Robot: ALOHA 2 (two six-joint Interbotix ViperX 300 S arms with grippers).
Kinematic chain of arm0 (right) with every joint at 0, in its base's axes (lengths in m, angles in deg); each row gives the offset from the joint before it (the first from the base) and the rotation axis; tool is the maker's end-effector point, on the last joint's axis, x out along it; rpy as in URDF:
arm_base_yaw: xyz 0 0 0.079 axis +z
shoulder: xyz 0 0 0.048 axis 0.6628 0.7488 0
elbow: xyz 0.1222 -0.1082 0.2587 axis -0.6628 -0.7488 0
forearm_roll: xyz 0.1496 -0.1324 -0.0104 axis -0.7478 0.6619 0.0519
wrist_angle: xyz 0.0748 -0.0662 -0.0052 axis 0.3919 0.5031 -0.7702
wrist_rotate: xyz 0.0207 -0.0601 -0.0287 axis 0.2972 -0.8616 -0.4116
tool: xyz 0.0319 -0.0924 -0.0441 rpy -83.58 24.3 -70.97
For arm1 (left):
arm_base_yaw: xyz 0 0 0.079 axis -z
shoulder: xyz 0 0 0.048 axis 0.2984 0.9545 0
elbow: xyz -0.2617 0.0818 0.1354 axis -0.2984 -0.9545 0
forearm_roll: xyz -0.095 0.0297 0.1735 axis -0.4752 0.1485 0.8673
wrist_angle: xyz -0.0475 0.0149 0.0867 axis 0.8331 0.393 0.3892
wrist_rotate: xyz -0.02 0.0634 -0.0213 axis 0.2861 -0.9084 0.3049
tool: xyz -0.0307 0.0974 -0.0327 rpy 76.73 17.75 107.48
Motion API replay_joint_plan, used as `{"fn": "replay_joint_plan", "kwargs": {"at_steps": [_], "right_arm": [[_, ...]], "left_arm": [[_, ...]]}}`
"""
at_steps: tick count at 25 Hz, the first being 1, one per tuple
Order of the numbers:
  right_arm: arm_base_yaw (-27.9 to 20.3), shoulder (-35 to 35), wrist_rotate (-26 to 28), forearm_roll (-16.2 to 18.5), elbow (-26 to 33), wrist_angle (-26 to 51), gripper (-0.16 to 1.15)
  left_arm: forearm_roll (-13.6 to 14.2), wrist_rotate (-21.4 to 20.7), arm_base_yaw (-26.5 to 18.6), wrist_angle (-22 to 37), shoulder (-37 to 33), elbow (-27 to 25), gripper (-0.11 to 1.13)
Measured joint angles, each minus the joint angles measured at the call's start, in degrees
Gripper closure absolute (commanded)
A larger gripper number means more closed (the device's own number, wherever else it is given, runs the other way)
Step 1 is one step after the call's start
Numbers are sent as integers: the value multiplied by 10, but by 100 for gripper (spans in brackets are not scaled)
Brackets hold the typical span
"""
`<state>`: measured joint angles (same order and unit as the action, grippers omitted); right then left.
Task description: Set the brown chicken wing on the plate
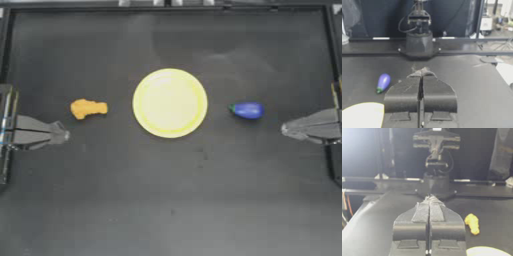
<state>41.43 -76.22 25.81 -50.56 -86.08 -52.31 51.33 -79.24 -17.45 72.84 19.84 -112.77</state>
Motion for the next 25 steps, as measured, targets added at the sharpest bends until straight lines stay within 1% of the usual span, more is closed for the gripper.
{"fn": "replay_joint_plan", "kwargs": {"at_steps": [1, 2, 3, 5, 8, 10, 11, 13, 16, 17, 18, 19, 21, 22, 25], "right_arm": [[0, 0, 0, 0, -1, 0, 100], [0, -1, -1, 1, -3, -1, 102], [0, -2, -1, 3, -6, -4, 101], [0, -2, -1, 4, -10, -6, 93], [0, -2, -3, 4, -10, -6, 83], [0, -2, -4, 4, -10, -6, 74], [0, -2, -5, 5, -10, -6, 66], [0, -2, -5, 10, -10, -6, 46], [0, 0, -5, 25, -10, -5, 6], [0, 0, -5, 27, -10, -5, -3], [0, 0, -5, 29, -10, -5, -10], [0, 0, -5, 30, -10, -5, -9], [0, 0, -5, 30, -10, -5, -2], [0, 0, -4, 31, -10, -5, 0], [0, -1, -5, 30, -10, -5, 0]], "left_arm": [[-2, -1, -1, -4, -1, -3, 102], [-3, -1, -2, -7, -6, -7, 101], [-9, -1, -4, -11, -14, -9, 97], [-9, -2, -4, -11, -18, -10, 93], [-9, -4, -5, -4, -18, -10, 94], [-10, -4, -7, 2, -17, -9, 86], [-10, -4, -9, 3, -15, -10, 79], [-9, -4, -11, 4, -10, -9, 55], [-9, -4, -12, 7, 4, -9, 5], [-9, -4, -12, 9, 7, -8, -6], [-10, -4, -12, 15, 11, -6, -9], [-10, -4, -12, 21, 14, -4, -3], [-8, -5, -21, 51, 22, 6, 6], [-7, -5, -25, 66, 25, 11, 6], [-2, -5, -47, 120, 26, 30, 0]]}}
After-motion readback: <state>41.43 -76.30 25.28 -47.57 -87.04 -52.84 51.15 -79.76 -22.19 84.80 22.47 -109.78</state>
